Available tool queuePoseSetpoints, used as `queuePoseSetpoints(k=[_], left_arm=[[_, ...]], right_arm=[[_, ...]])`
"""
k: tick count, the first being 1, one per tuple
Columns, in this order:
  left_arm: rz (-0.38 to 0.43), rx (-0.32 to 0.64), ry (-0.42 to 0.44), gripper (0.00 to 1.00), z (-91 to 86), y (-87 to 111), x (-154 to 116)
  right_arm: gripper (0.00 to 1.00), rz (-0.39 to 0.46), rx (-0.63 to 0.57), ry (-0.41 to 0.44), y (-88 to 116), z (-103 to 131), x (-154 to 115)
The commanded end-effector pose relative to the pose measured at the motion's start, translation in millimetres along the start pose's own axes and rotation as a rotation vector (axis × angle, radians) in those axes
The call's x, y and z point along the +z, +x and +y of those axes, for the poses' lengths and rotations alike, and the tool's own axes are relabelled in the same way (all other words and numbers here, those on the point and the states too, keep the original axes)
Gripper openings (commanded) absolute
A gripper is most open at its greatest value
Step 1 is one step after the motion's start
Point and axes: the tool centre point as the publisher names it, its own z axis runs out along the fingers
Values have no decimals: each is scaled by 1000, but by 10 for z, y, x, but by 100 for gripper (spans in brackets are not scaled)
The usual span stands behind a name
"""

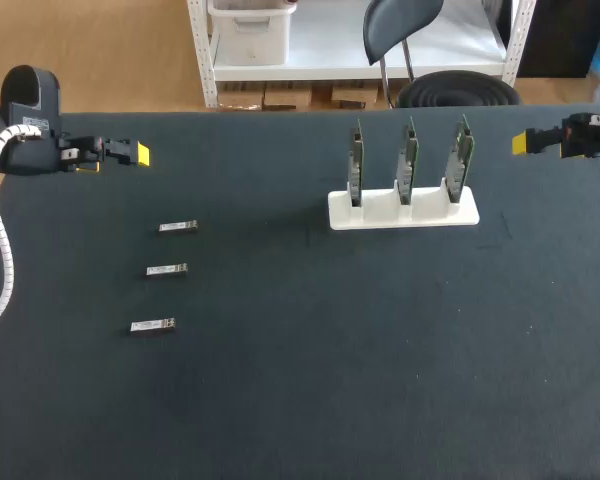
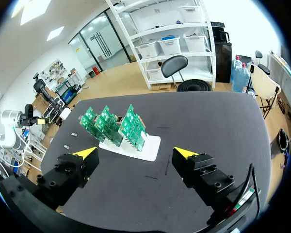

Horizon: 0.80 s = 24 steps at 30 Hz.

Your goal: Pick up the optical module with the left hand, and insert it into the network port with the right hand.

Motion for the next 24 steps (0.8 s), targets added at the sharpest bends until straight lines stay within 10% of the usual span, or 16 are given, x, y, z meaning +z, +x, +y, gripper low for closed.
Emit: queuePoseSetpoints(k=[1,16,24], left_arm=[[0,0,0,100,0,0,0],[0,0,0,100,0,0,0],[180,235,42,100,168,-24,157]], right_arm=[[100,0,0,0,0,0,0],[100,0,0,0,0,0,0],[100,0,0,0,0,0,0]])
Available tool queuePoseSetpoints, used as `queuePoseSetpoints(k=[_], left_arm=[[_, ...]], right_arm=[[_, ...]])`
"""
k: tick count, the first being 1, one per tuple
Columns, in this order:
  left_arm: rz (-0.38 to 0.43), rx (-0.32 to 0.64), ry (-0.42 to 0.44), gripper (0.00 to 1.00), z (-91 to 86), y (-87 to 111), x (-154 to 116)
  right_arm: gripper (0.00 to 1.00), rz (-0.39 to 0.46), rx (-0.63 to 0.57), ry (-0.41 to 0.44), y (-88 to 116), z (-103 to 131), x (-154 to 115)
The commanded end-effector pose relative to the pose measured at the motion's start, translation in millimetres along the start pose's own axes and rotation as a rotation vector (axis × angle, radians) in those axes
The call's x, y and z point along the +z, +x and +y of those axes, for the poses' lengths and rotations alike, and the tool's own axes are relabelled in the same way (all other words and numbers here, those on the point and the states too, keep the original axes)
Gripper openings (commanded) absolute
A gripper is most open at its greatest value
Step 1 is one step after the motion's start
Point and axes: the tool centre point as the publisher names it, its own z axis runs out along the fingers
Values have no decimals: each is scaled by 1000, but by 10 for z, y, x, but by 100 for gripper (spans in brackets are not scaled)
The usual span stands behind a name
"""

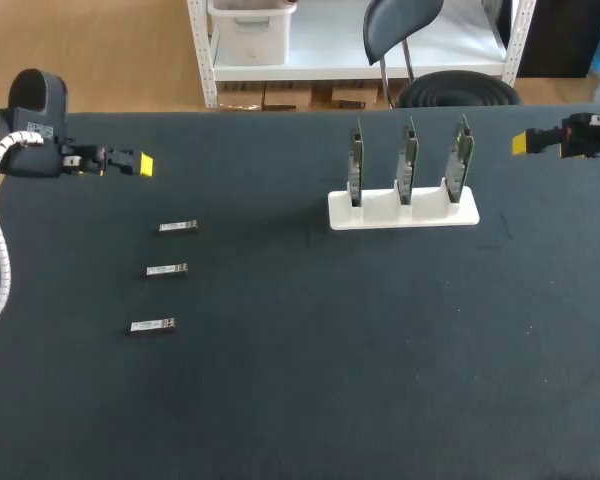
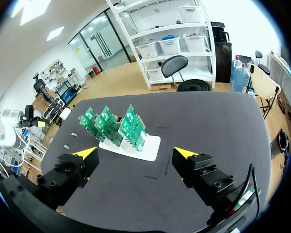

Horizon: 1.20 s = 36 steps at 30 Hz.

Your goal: Pick up the optical module with the left hand, and insert it into the network port with the right hand.

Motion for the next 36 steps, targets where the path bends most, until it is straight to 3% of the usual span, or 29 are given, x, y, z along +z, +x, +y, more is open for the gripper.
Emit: queuePoseSetpoints(k=[1,5,6,9,13,24,36], left_arm=[[133,156,35,100,188,-123,126],[203,352,68,100,316,-133,220],[229,400,108,100,337,-135,233],[335,528,124,100,412,-120,314],[439,629,150,100,466,-97,422],[599,950,28,100,479,215,832],[670,1017,-29,100,568,358,1059]], right_arm=[[100,0,0,0,0,0,0],[100,0,0,0,0,0,0],[100,0,0,0,0,0,0],[100,0,0,0,0,0,0],[100,0,0,0,0,0,0],[100,0,0,0,0,0,0],[100,0,0,0,0,0,0]])
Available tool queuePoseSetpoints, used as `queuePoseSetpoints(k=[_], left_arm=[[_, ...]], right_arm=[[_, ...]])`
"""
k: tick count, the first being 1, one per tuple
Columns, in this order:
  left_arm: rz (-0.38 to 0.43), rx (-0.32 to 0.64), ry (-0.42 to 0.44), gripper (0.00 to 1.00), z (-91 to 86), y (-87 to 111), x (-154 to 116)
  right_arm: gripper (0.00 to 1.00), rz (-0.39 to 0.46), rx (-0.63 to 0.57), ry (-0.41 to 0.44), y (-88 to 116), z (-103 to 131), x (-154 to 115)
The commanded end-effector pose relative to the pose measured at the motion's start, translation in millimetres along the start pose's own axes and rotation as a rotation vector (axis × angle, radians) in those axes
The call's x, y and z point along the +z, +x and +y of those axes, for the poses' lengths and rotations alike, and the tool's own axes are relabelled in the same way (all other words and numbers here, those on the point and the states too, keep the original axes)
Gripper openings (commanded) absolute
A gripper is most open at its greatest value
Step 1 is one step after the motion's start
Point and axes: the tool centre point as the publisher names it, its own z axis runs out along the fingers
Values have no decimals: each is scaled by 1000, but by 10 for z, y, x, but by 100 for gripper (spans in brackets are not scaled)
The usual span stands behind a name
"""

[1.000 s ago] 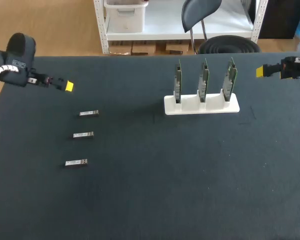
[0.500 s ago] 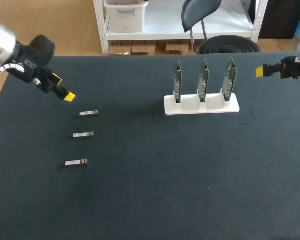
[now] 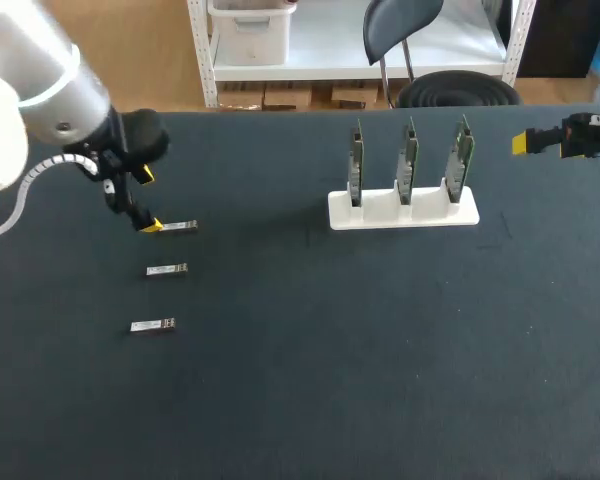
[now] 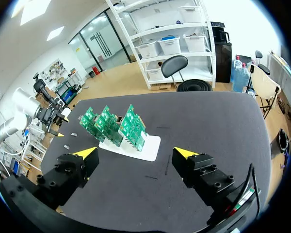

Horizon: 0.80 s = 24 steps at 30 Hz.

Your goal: Pick up the optical module with the left hand, and insert it into the network port with the right hand.

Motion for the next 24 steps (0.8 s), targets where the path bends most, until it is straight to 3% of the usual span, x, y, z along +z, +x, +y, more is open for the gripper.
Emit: queuePoseSetpoints(k=[1,10,24], left_arm=[[129,12,4,100,29,-63,94],[159,-49,37,100,43,-94,187],[211,-40,102,100,-54,-56,394]], right_arm=[[100,0,0,0,0,0,0],[100,0,0,0,0,0,0],[100,0,0,0,0,0,0]])
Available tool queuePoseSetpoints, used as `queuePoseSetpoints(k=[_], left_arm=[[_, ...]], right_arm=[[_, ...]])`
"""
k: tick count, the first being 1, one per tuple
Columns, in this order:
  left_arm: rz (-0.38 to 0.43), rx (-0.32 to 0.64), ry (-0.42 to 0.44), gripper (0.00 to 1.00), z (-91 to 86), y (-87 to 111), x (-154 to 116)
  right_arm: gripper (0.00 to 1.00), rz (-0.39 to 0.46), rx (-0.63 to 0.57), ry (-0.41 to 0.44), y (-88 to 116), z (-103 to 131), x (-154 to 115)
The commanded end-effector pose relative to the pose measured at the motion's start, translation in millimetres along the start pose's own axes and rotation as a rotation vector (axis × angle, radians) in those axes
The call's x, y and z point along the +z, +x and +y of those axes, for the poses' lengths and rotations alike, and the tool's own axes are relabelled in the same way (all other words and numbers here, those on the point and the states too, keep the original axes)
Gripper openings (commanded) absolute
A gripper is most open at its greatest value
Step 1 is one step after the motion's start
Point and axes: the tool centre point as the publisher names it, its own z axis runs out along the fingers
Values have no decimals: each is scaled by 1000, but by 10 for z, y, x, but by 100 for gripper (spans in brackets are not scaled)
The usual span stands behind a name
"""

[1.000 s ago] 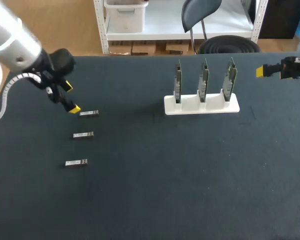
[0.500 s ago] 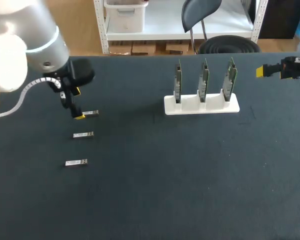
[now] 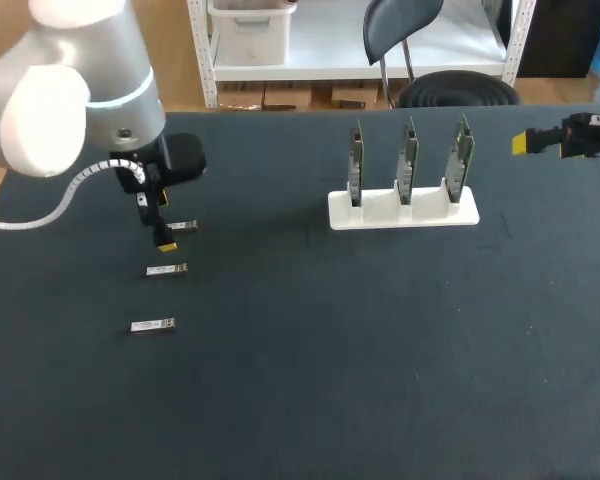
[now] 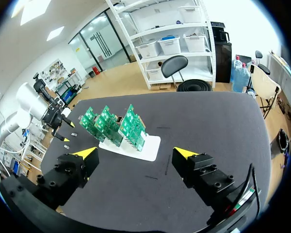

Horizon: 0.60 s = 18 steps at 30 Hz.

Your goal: Pick up the optical module with the left hand, and insert it into the network port with the right hand.

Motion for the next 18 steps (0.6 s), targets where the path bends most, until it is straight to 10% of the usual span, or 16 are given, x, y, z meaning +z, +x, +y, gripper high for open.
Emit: queuePoseSetpoints(k=[1,15,16,17,18], left_arm=[[14,-3,31,100,70,-37,37],[47,10,31,100,35,4,155],[48,6,35,93,31,6,160],[44,-6,51,50,24,6,167],[44,-5,50,36,16,3,171]], right_arm=[[100,0,0,0,0,0,0],[100,0,0,0,0,0,0],[100,0,0,0,0,0,0],[100,0,0,0,0,0,0],[100,0,0,0,0,0,0]])
